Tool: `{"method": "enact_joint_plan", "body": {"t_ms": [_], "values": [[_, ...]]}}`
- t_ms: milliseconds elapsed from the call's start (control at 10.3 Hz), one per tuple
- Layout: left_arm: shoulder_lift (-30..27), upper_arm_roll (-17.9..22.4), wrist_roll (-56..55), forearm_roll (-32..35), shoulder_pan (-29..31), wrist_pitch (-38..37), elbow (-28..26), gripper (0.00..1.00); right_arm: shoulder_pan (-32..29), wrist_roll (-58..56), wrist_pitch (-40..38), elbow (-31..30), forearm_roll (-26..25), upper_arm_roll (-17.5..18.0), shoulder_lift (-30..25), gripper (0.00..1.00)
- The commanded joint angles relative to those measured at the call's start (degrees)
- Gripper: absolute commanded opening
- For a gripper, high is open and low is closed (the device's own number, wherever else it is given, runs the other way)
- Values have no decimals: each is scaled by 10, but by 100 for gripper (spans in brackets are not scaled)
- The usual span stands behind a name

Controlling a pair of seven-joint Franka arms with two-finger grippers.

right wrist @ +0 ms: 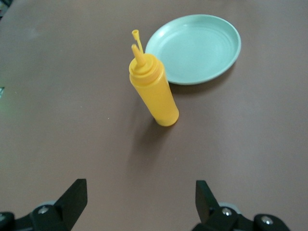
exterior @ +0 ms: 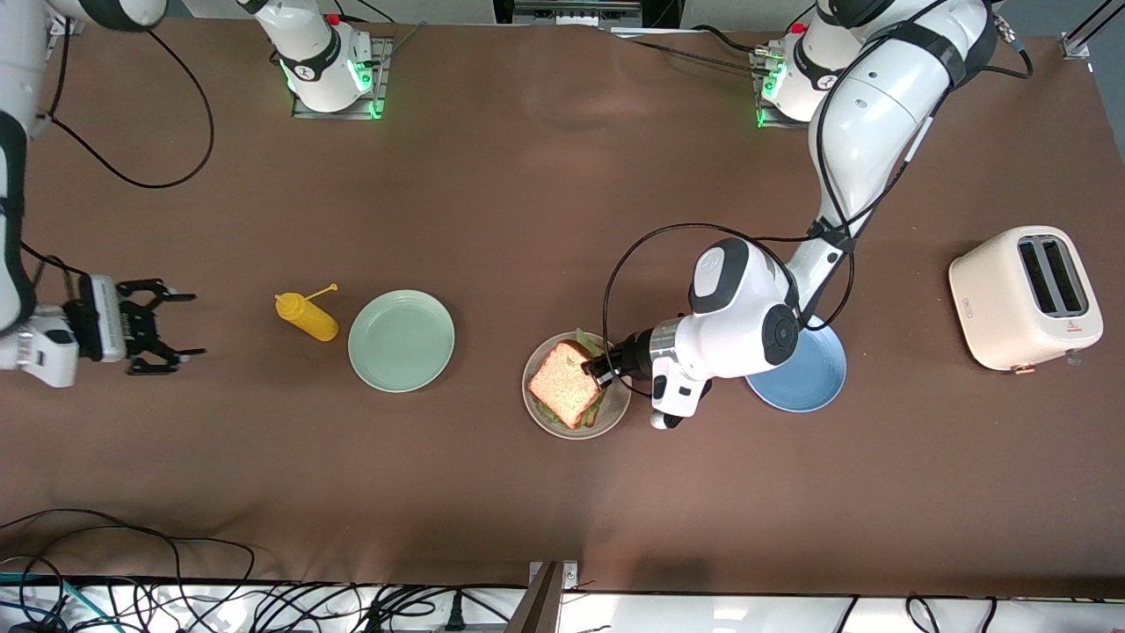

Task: Make sandwich on beige plate with both arms
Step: 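Open the left gripper on the sandwich while the right gripper retracts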

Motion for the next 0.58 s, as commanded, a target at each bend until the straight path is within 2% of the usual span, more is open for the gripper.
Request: {"method": "enact_joint_plan", "body": {"t_ms": [0, 97, 194, 291, 389, 486], "values": [[-1, -1, 4, -13, 2, -8, -1, 50, 18, 171, 50, -107, -48, 10, -112, 100], [-1, 0, 5, -13, 2, -8, -1, 68, 22, 263, 80, -148, -55, 10, -156, 100], [-1, 6, 6, -13, 0, -8, 0, 79, 24, 329, 91, -181, -60, 12, -191, 100], [-1, 11, 7, -12, 0, -8, 0, 83, 30, 386, 91, -187, -75, 20, -214, 100], [-1, 12, 7, -11, 0, -9, -2, 89, 40, 465, 88, -190, -105, 23, -235, 100], [-2, 15, 7, -11, 0, -9, -9, 97, 46, 550, 84, -199, -110, 24, -257, 100]]}}
